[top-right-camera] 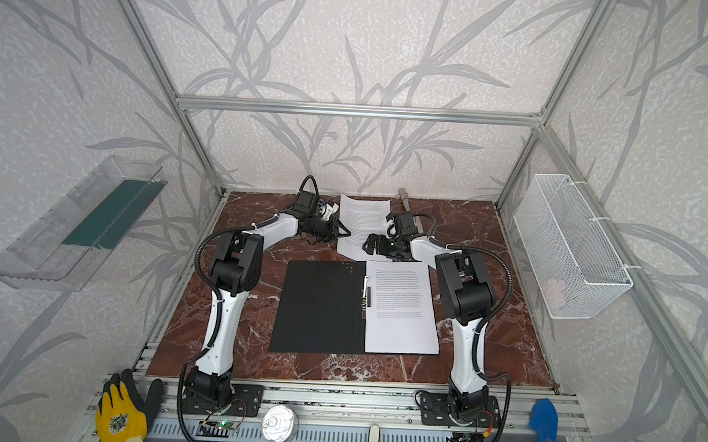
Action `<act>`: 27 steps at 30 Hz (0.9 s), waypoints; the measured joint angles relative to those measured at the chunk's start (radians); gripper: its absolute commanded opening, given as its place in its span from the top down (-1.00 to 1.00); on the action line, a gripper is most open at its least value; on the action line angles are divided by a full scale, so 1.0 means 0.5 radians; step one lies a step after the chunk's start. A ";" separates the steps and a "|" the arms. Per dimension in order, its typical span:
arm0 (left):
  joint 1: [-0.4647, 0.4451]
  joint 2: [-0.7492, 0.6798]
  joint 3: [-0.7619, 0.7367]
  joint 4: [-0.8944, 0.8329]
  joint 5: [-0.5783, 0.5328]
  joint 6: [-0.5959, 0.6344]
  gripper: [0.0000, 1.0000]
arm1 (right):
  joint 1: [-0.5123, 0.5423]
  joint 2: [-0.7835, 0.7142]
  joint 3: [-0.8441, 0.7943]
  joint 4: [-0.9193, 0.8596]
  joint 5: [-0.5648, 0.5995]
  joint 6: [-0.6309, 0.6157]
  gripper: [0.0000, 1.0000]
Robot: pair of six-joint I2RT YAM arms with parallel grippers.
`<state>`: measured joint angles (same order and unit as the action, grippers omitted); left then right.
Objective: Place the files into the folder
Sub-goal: 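Pinch the top white sheet of the far stack with the left gripper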
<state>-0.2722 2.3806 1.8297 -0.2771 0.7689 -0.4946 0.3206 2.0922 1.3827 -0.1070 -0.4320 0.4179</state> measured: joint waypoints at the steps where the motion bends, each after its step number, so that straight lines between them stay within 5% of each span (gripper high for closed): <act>1: 0.002 0.000 0.001 0.001 -0.009 -0.011 0.68 | -0.004 -0.013 -0.017 0.005 -0.007 0.005 -0.98; 5: 0.023 0.000 0.001 0.005 -0.021 -0.075 1.00 | -0.024 -0.155 -0.140 0.008 -0.013 0.030 -0.98; 13: 0.047 -0.135 -0.163 0.212 0.056 -0.278 1.00 | -0.079 -0.716 -0.343 0.014 0.079 0.108 -0.98; 27: -0.156 -1.001 -0.507 0.481 0.055 -0.414 1.00 | -0.097 -1.508 -0.690 -0.099 0.392 0.106 -0.98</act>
<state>-0.3504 1.8801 1.5761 -0.0368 0.7963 -0.7013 0.2722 1.3380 1.0378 -0.1566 -0.2359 0.4709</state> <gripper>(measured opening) 0.048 0.991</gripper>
